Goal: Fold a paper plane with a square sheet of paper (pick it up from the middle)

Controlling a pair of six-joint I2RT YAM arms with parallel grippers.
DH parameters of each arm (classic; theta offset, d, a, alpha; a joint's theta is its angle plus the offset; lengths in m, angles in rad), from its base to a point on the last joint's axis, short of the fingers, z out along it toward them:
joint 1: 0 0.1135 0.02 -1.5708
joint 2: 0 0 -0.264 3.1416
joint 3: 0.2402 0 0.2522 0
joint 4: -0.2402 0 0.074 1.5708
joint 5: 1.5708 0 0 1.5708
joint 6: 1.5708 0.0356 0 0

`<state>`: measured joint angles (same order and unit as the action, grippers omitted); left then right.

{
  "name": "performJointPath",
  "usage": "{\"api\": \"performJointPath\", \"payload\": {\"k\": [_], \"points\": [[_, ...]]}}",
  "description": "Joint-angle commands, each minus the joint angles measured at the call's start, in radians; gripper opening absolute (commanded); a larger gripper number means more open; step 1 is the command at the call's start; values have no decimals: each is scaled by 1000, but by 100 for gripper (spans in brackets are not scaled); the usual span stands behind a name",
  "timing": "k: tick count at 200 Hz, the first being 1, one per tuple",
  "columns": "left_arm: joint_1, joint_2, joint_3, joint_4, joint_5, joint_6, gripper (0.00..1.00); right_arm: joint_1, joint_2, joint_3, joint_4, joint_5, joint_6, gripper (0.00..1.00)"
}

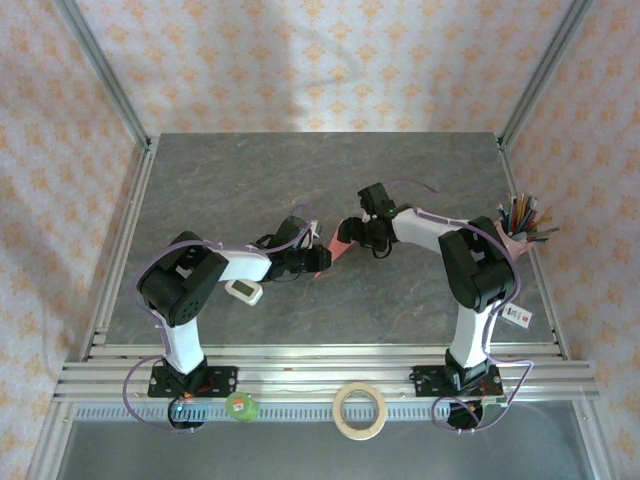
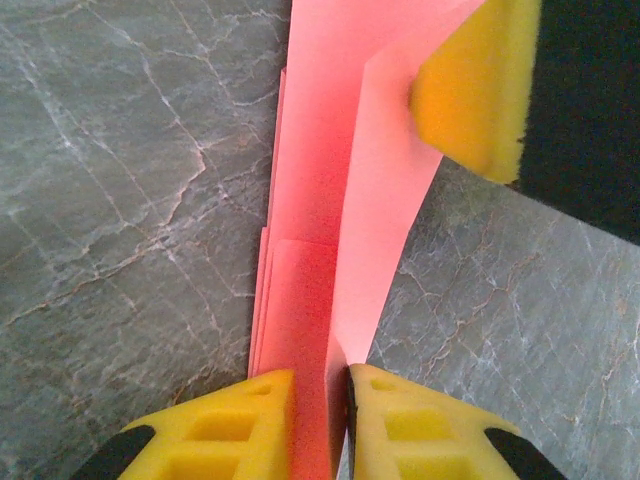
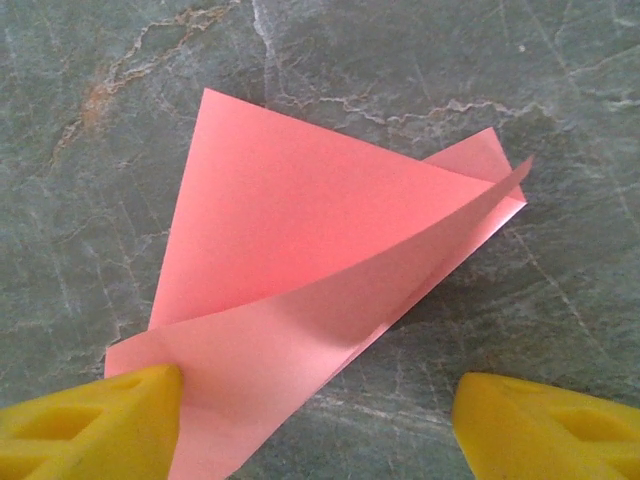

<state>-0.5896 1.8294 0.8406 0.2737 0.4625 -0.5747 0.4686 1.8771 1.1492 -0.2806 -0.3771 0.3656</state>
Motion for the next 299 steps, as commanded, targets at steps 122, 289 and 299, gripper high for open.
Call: {"api": "performJointPath", "payload": {"k": [122,289,299], "points": [[37,13,-72,153,136,-117,15,-7,11,-1,27,-18,-134,77],[33,-90,-17,-49,0,-18,44,4,173,45,-32,96,-109,76],[28,-81,-4,-68,-7,8,45,4,177,46,-31,95,-108,76]]}}
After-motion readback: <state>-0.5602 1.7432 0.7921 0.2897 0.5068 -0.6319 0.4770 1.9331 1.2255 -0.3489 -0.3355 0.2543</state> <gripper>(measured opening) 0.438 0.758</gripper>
